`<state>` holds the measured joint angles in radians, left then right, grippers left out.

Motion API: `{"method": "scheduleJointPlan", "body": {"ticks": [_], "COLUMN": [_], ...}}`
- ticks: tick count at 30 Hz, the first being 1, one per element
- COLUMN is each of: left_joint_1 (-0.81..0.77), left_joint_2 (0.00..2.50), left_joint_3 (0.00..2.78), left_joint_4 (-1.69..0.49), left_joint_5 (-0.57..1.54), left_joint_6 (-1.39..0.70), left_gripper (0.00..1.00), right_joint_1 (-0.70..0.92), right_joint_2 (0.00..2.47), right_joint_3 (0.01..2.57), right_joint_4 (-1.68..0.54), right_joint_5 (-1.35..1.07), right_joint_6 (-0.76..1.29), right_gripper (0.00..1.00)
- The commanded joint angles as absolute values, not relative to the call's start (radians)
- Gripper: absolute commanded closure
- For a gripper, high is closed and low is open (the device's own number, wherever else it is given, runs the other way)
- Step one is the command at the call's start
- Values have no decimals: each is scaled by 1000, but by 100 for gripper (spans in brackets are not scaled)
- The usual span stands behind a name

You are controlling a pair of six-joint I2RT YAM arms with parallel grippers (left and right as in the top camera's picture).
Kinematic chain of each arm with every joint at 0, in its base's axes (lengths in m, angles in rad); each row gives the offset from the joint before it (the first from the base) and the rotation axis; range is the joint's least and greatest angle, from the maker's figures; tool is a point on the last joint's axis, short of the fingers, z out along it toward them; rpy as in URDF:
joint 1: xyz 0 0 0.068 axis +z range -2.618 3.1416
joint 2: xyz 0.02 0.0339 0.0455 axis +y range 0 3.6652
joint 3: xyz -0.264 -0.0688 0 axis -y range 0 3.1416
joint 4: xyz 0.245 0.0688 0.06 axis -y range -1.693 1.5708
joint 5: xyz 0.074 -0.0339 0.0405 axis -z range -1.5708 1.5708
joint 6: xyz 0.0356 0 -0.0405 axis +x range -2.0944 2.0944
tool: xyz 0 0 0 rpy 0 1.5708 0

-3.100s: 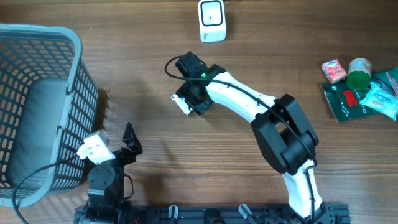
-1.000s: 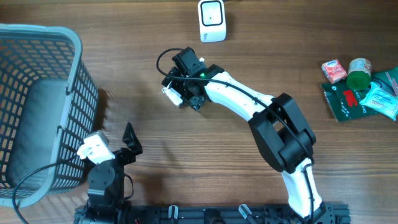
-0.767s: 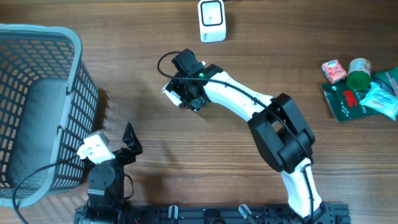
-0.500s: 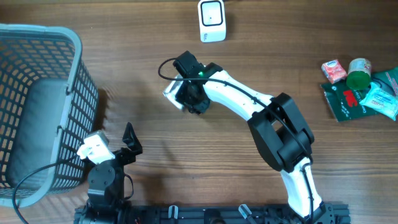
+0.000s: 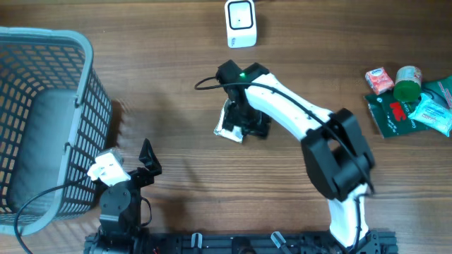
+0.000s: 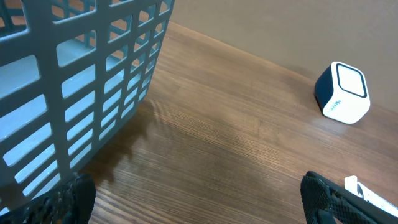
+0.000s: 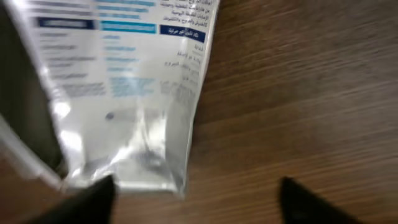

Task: Scan the item barcode

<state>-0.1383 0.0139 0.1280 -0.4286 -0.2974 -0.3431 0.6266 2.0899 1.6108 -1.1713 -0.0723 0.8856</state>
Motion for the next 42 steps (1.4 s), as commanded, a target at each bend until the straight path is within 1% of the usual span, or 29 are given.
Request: {"method": "scheduleJointPlan", "body": {"ticks": [1,4,9,12,17,32,38,39,42], "left_joint_1": [-139,-139,-139,-139,-139,-139,-139,-139,-139], "left_joint_2": [7,7,7,7,7,7,7,7,7], "left_joint_3": [126,126,126,126,126,126,126,126,126], "left_joint_4": [-427,-427,-427,-427,-427,-427,-427,-427,-427], "left_joint_5": [-303,-303,-303,-303,-303,-303,-303,-303,-303], "left_joint_6": [-348,-349,-348,-348,-348,-349,-349,-349,-349], "left_gripper": [0,0,0,0,0,0,0,0,0], "right_joint_1": [625,625,641,655,668,676,676,676,676], "right_joint_2": [1953,1963,2069,2127,2137,2213,2218,2218,2218], "right_joint_3": [1610,1608,1608,1608,1608,1595,1595,1595,1595], "right_joint_4": [-1162,-1153,-1053,-992,-937,-925,-963,-968,-981], "right_joint_5": [-33,0,-54,-54,-80,-84,-88,-88,-87], "right_joint_6": [810,816,813,857,844,875,881,887,889], "right_gripper": [0,0,0,0,0,1,1,1,7]}}
